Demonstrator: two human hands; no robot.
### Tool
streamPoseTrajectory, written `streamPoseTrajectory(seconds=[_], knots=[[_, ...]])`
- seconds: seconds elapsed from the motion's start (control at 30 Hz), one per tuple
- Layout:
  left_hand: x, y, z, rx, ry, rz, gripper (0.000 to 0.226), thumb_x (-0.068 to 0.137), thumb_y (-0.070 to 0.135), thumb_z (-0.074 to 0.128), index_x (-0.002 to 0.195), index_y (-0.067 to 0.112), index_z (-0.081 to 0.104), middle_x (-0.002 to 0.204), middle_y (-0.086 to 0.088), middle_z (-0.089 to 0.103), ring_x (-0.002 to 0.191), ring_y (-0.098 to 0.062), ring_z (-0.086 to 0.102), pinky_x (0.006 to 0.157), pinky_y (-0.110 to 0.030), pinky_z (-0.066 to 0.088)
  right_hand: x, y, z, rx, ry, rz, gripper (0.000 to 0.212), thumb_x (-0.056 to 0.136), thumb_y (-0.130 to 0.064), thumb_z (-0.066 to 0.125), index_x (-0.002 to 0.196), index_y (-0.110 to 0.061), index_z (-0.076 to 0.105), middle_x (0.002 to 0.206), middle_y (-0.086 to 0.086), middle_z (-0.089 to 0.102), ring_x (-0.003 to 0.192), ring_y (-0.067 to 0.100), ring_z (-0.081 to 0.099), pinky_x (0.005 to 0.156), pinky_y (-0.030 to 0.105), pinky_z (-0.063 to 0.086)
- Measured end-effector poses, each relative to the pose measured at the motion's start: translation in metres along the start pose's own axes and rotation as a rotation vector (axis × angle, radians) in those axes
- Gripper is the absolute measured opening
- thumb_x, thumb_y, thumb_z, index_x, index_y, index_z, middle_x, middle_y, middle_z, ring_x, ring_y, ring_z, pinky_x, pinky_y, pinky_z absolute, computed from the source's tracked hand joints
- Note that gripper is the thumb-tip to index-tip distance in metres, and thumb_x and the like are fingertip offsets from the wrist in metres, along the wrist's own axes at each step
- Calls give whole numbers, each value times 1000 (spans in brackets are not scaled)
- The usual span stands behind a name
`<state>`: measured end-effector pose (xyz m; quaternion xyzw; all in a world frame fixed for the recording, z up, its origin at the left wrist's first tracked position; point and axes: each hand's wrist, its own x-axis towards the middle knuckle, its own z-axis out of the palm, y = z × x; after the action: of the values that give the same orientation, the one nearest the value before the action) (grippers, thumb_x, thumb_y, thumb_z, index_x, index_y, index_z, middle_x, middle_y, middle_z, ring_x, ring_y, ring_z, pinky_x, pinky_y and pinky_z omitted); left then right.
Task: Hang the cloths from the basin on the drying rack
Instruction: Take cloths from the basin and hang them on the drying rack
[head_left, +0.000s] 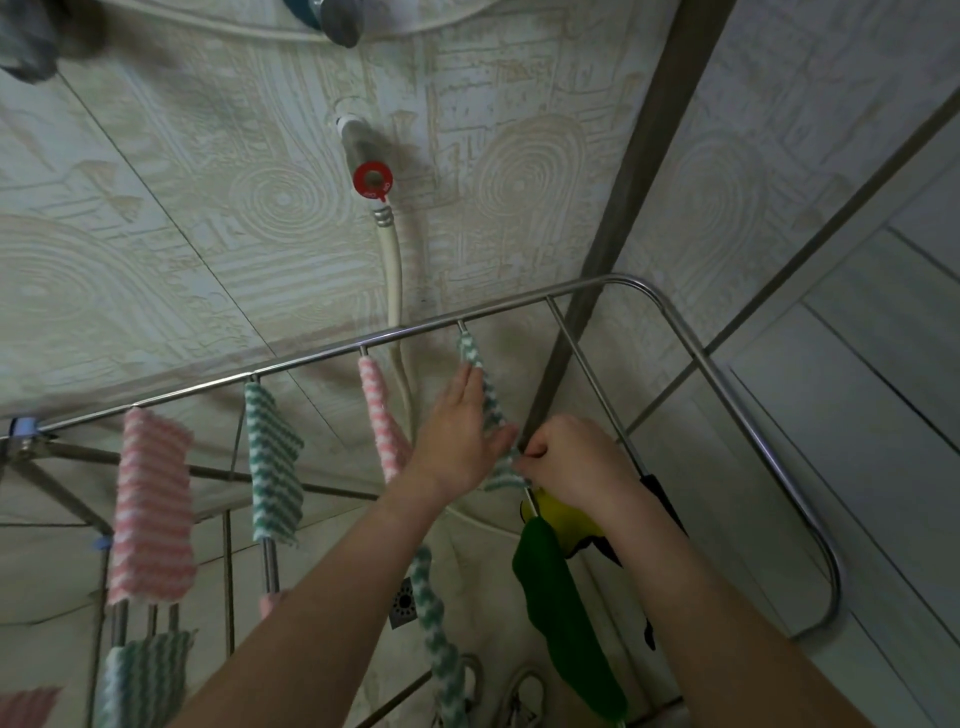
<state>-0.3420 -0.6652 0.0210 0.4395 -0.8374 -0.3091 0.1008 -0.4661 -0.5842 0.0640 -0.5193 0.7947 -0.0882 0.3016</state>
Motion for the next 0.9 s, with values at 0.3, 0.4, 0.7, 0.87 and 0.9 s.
streamPoseTrajectory(seconds=[0.3,0.4,0.7,0.87,0.9], knots=[[14,0,-8,90,-102,44,90,91,38,57,149,2,-1,158,-12,-13,146,-20,-10,111,-20,-4,-9,-4,5,-38,21,57,28,78,-45,69,77,-17,64,75,0,65,72,17,62,66,33,51],[12,-2,-11,117,-105,26,86,92,40,54,150,4,1,159,-12,-11,146,-21,-9,111,-21,-5,-13,4,-10,118,27,89,30,84,-42,66,81,-12,69,79,3,68,73,14,62,68,30,51],[-67,81,-8,-370,48,205,20,77,25,76,91,21,62,93,2,57,81,-6,54,69,-19,45,-59,33,-62,1397,95,278,6,83,-15,69,81,-10,72,75,2,67,63,9,61,47,16,46],[-81,106,-5,-379,103,238,42,70,36,80,101,27,53,99,10,54,87,-2,52,74,-16,45,-80,34,-71,1736,57,161,30,74,-15,68,99,1,68,83,10,70,66,10,66,51,12,52],[-81,109,-10,-380,136,265,33,75,29,77,102,24,60,97,10,58,84,-2,55,74,-20,48,-85,34,-74,1766,56,146,29,75,-15,68,100,1,68,83,10,71,65,10,67,51,12,52]])
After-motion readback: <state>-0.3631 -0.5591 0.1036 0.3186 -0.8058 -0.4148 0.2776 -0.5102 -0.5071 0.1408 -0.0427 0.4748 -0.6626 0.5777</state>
